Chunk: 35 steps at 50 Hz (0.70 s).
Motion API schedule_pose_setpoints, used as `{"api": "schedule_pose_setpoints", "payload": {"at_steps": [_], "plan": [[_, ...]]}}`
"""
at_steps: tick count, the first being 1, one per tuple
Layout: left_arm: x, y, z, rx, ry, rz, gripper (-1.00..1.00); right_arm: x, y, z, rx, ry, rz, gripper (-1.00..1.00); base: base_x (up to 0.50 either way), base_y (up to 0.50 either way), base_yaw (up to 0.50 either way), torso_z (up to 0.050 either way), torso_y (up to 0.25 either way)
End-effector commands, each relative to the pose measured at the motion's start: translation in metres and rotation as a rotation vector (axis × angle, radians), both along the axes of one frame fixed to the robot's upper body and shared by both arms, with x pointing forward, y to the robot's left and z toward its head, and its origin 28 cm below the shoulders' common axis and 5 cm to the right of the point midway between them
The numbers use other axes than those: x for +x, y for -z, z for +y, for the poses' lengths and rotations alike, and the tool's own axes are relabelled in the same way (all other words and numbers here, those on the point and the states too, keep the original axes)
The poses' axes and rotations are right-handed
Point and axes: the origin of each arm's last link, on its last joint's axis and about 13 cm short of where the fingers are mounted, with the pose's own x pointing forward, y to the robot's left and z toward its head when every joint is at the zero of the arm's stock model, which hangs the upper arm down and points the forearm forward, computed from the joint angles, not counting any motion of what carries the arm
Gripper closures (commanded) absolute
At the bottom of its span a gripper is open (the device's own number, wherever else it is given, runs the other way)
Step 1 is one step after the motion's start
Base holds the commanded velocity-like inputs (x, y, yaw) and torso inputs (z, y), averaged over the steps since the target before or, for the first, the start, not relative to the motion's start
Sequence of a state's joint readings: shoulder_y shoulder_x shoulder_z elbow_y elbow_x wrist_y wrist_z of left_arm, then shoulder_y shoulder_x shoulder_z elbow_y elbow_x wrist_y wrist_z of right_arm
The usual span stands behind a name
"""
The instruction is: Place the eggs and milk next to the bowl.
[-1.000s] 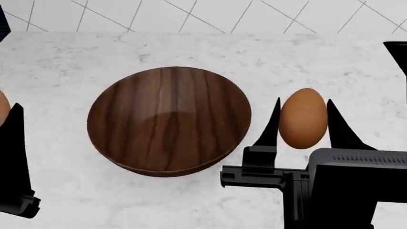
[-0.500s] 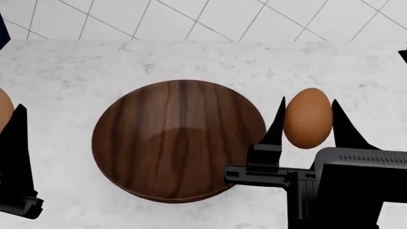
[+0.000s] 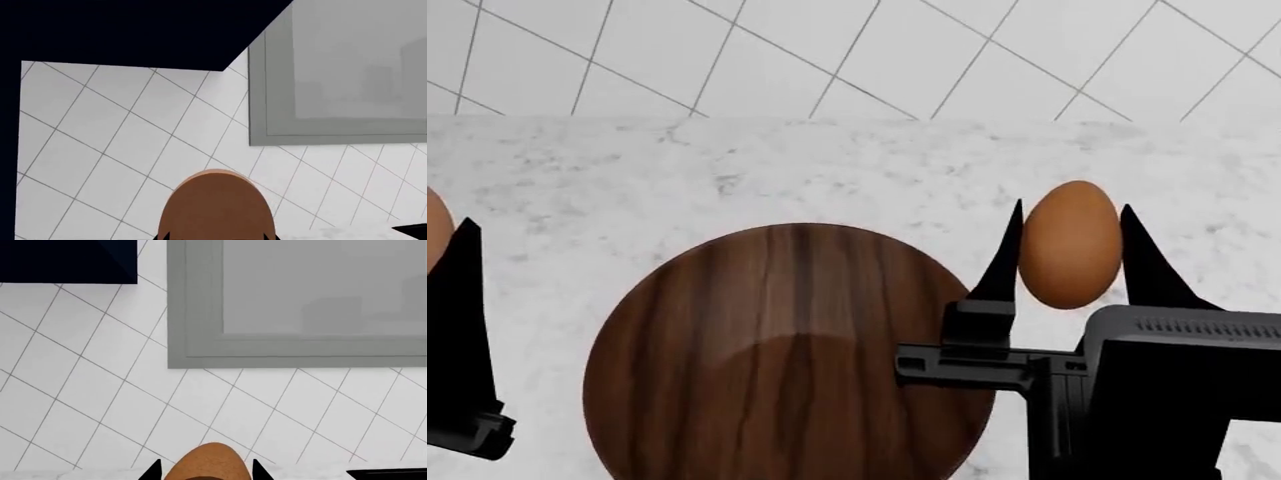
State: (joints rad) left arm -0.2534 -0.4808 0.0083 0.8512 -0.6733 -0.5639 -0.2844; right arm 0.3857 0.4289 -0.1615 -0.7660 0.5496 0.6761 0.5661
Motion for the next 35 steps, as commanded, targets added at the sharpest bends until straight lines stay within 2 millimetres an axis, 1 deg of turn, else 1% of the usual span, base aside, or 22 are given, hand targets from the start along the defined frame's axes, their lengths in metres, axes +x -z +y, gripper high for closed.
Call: {"api": "schedule_pose_setpoints", "payload": {"at_steps": [1,4,9,11,19,23,29,35], "plan": [[0.003,0.008,0.001,-0.027,0.012,0.062,1.00,0.001,0.006,0.001,0.000,0.005,0.009,1.00,0.00,0.00,0.00,0.000,0.000],[0.002,0.008,0.005,-0.023,0.028,0.107,1.00,0.001,0.006,0.001,0.001,0.005,0.009,1.00,0.00,0.00,0.00,0.005,0.000],[-0.004,0.000,0.019,-0.019,0.082,0.208,1.00,0.002,0.006,0.001,0.002,0.000,0.007,1.00,0.00,0.00,0.00,0.000,0.000],[-0.007,-0.002,0.028,-0.005,0.102,0.259,1.00,0.002,0.007,0.002,0.002,-0.002,0.008,1.00,0.00,0.00,0.00,0.000,0.000],[-0.018,0.001,0.051,0.049,0.148,0.393,1.00,0.003,0.006,0.002,0.002,-0.007,0.009,1.00,0.00,0.00,0.00,0.000,0.000],[-0.023,0.000,0.055,0.075,0.174,0.434,1.00,0.003,0.007,0.002,0.001,-0.008,0.011,1.00,0.00,0.00,0.00,0.000,0.000],[-0.032,0.005,0.059,0.145,0.242,0.501,1.00,0.003,0.005,0.002,-0.001,-0.007,0.009,1.00,0.00,0.00,0.00,0.000,0.000],[-0.034,0.009,0.063,0.178,0.273,0.549,1.00,0.002,0.005,0.002,-0.002,-0.009,0.011,1.00,0.00,0.00,0.00,0.000,0.000]]}}
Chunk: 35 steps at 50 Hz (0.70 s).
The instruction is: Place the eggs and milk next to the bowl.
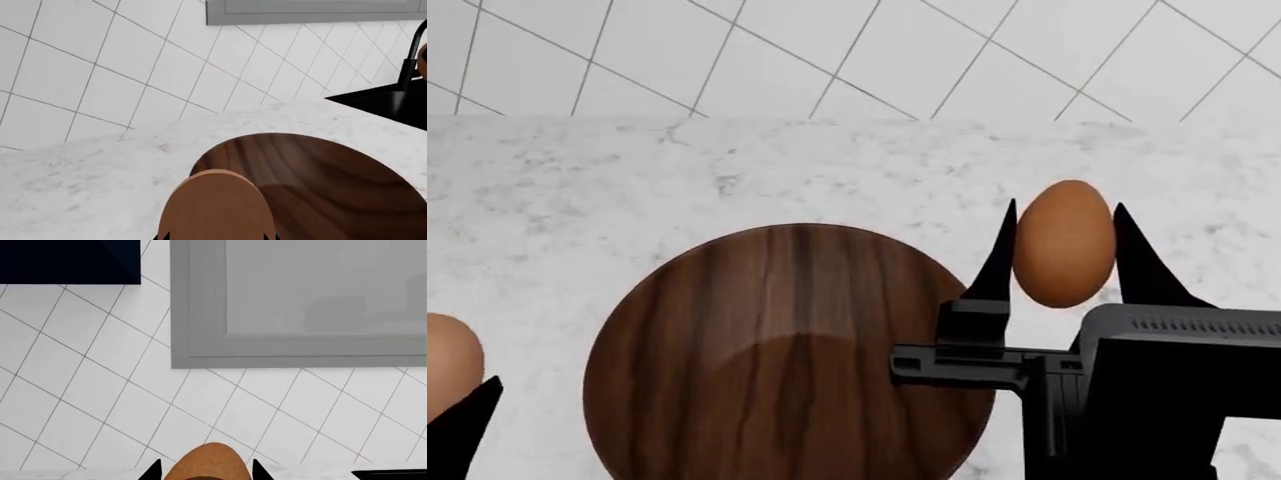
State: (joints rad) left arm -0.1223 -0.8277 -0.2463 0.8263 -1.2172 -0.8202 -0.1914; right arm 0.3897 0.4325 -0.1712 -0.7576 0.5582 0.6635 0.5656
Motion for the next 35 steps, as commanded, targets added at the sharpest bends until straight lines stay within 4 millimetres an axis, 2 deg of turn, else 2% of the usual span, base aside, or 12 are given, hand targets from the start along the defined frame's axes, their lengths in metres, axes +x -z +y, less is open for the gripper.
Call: {"api": "schedule_pose_setpoints", "payload": {"at_steps": [1,21,35], "plan": [[-0.007,0.008,0.012,0.021,0.067,0.137,1.00,0.001,0.004,0.001,-0.006,0.003,0.010,1.00,0.00,0.00,0.00,0.000,0.000],[-0.001,0.022,0.009,0.054,0.129,0.205,1.00,0.000,0.004,0.001,-0.001,0.007,0.012,1.00,0.00,0.00,0.00,0.000,0.000],[0.014,0.039,0.010,0.054,0.157,0.227,1.00,-0.001,0.005,0.000,0.000,0.011,0.012,1.00,0.00,0.00,0.00,0.000,0.000]]}}
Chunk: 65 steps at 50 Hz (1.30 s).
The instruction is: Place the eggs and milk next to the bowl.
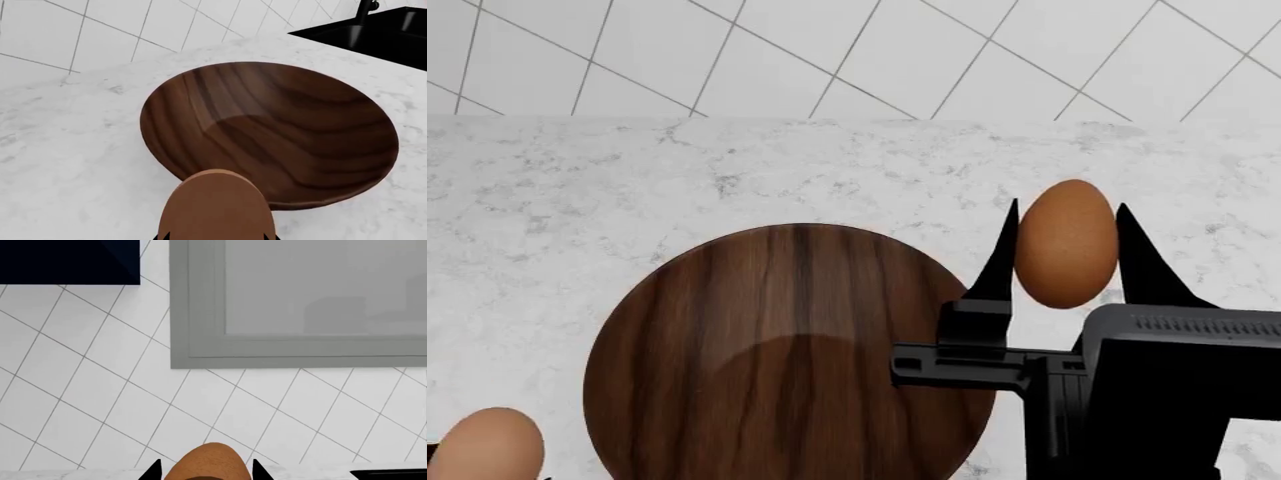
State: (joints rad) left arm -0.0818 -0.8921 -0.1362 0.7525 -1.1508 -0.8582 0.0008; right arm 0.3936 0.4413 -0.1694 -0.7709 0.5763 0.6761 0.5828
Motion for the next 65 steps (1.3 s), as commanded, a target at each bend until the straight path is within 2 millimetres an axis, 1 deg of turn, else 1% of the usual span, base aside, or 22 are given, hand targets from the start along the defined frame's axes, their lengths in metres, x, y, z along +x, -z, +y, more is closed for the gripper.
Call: {"api": "schedule_pose_setpoints", "payload": {"at_steps": [1,6,20,65], "plan": [[0.013,0.016,0.000,-0.036,-0.005,0.040,1.00,0.001,0.006,0.000,-0.001,0.010,0.011,1.00,0.00,0.00,0.00,0.000,0.000],[0.018,0.020,-0.003,-0.037,0.004,0.047,1.00,0.001,0.006,-0.001,0.000,0.014,0.011,1.00,0.00,0.00,0.00,0.000,0.000],[0.024,0.031,-0.004,-0.043,0.008,0.069,1.00,0.001,0.004,0.000,-0.006,0.021,0.011,1.00,0.00,0.00,0.00,0.000,0.000],[0.021,0.060,-0.008,-0.042,0.026,0.144,1.00,0.005,0.005,0.000,-0.005,0.023,0.011,1.00,0.00,0.00,0.00,0.000,0.000]]}}
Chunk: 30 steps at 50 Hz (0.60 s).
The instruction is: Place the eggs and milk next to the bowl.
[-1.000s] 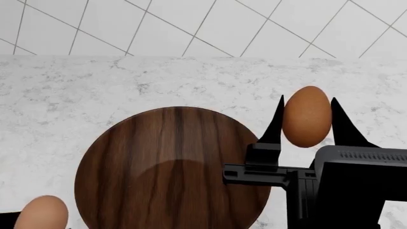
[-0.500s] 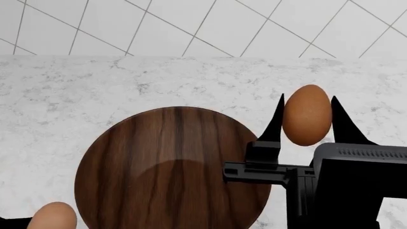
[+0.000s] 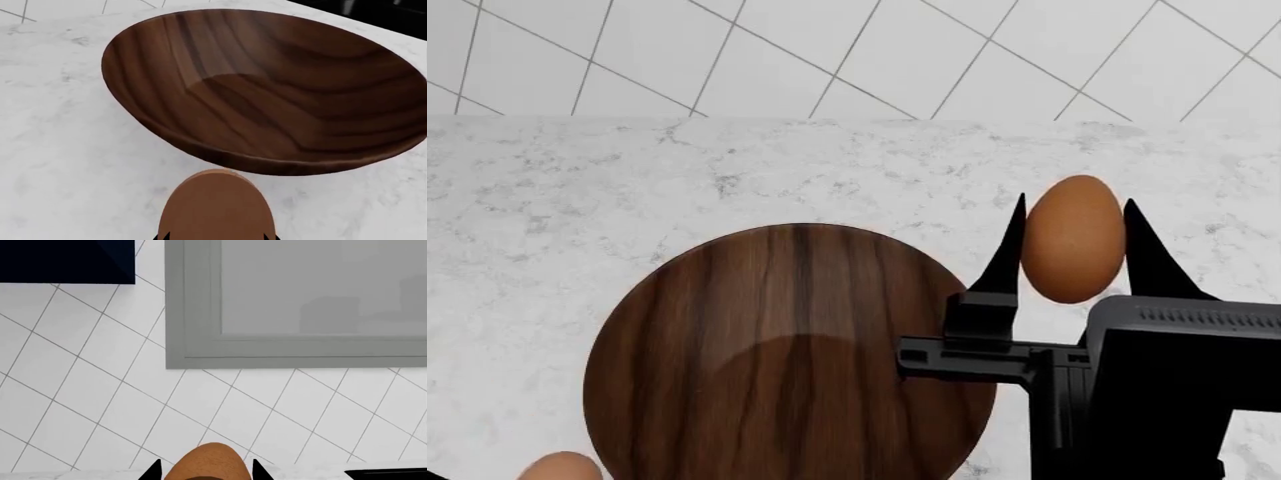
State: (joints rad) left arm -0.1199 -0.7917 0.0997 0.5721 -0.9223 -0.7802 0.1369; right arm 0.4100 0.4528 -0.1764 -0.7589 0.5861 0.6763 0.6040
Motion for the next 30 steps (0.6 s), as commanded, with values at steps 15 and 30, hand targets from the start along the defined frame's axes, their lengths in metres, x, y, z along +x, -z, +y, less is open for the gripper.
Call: {"api": "schedule_pose_setpoints", "payload": {"at_steps": [15,30], "plan": [[-0.002,0.022,-0.001,-0.033,-0.017,0.057,1.00,0.003,0.005,0.002,-0.002,0.005,0.010,1.00,0.00,0.00,0.00,0.000,0.000],[-0.004,0.033,-0.004,-0.031,-0.003,0.093,1.00,0.003,0.004,0.001,-0.002,0.005,0.010,1.00,0.00,0.00,0.00,0.000,0.000]]}}
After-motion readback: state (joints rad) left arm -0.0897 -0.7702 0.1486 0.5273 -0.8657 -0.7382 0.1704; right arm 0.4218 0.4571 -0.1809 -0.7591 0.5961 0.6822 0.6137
